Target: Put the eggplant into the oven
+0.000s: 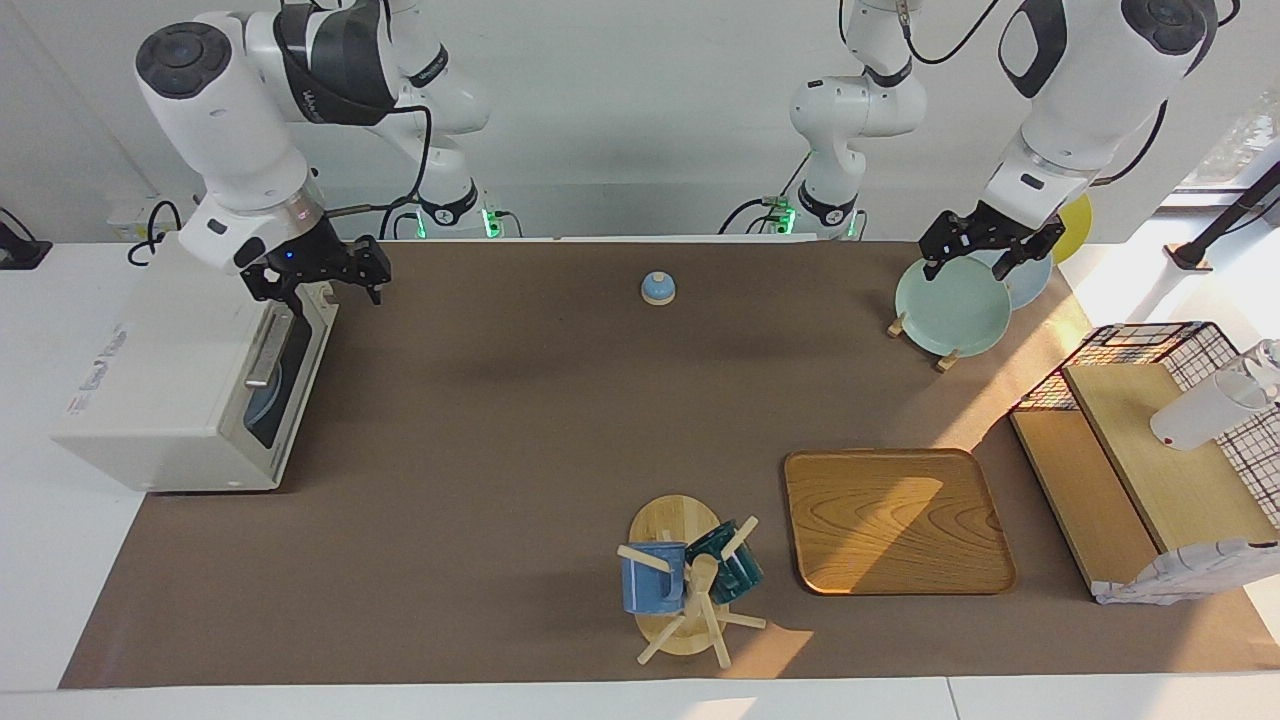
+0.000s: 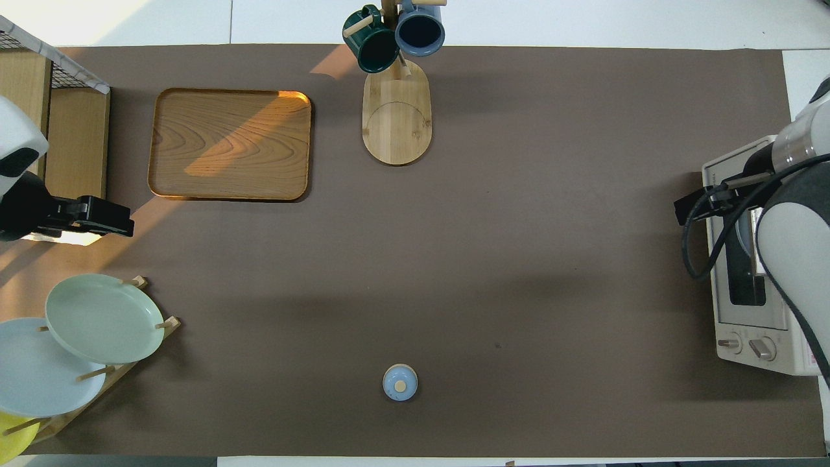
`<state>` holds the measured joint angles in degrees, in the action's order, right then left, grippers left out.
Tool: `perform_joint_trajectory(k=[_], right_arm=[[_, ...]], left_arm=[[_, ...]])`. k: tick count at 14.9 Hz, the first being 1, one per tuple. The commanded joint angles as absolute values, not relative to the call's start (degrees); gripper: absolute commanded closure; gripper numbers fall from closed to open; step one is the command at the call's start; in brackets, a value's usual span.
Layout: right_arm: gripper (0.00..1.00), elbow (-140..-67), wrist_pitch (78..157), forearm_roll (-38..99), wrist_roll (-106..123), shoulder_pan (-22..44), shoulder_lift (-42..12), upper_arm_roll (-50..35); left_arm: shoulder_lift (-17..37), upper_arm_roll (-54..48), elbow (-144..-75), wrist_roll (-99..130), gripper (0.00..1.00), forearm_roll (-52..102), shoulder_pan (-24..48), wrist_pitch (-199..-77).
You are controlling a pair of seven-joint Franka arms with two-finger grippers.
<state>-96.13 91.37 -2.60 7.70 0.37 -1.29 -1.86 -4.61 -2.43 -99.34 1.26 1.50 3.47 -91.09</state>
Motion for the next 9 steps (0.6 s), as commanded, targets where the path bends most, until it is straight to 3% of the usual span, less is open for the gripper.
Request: perform_joint_trajectory(k=[1,9], right_arm=[[0.0,-98.26,91.23,-1.76,6.59,0.62,0.78,-0.97],[0.0,-96.33,91.06,-1.05,6.68,-1.4,0.35,-0.79]], left_arm=[[-5.62,-2.64,-99.67,0.88,0.0,1.85,2.9,-90.53],[-5.62,-2.64,-99.67,0.88,0.0,1.85,2.9,-90.44]])
